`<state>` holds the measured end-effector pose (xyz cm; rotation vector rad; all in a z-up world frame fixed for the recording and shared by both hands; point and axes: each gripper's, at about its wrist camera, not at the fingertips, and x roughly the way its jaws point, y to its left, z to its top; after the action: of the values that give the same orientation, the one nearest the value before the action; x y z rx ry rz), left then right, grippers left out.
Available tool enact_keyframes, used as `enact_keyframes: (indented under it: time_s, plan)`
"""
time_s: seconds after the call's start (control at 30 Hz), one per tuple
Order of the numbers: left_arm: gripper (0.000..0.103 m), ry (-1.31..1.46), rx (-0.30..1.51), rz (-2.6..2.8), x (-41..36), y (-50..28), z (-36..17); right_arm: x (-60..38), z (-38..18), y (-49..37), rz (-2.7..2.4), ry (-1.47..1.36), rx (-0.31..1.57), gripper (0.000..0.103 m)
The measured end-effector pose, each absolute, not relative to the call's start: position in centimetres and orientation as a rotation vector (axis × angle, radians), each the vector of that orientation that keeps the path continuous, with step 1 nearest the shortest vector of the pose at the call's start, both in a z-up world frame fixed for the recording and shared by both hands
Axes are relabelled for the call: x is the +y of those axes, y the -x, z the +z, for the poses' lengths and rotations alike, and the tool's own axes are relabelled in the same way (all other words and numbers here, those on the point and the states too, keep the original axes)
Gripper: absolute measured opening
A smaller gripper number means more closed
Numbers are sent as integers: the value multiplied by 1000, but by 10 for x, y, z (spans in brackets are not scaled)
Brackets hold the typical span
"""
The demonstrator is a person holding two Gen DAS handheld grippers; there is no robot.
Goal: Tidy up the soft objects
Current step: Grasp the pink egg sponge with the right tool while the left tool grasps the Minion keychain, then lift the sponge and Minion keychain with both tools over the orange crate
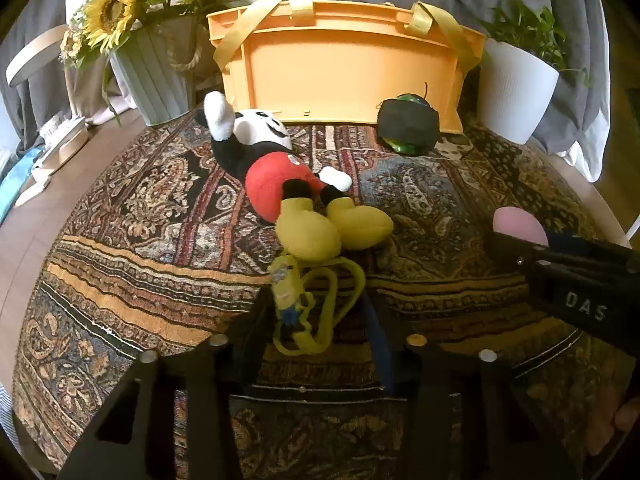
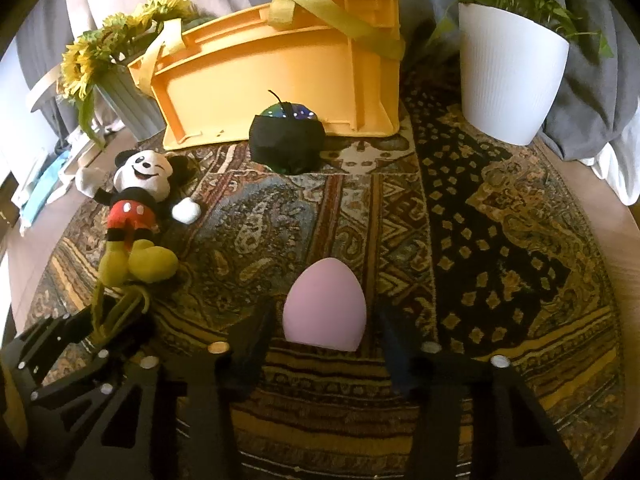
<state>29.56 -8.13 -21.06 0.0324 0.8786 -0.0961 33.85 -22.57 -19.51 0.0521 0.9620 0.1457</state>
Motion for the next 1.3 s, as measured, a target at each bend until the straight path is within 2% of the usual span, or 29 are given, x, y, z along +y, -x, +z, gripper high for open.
enact_keyframes:
  time_s: [0.1, 0.3, 0.67, 1.3]
  plan:
    - [37, -39, 875, -89, -83, -294, -210, -227, -196, -337, 149, -43, 954, 39]
    - [29, -34, 887, -98, -82, -289, -207, -227, -191, -333, 161, -45, 949, 38]
    - [28, 2, 856, -84, -77, -268, -186, -220, -170, -317, 217, -51, 930, 38]
    - [28, 10, 687, -57, -63, -261, -113, -206, -104, -308, 250, -61, 787, 38]
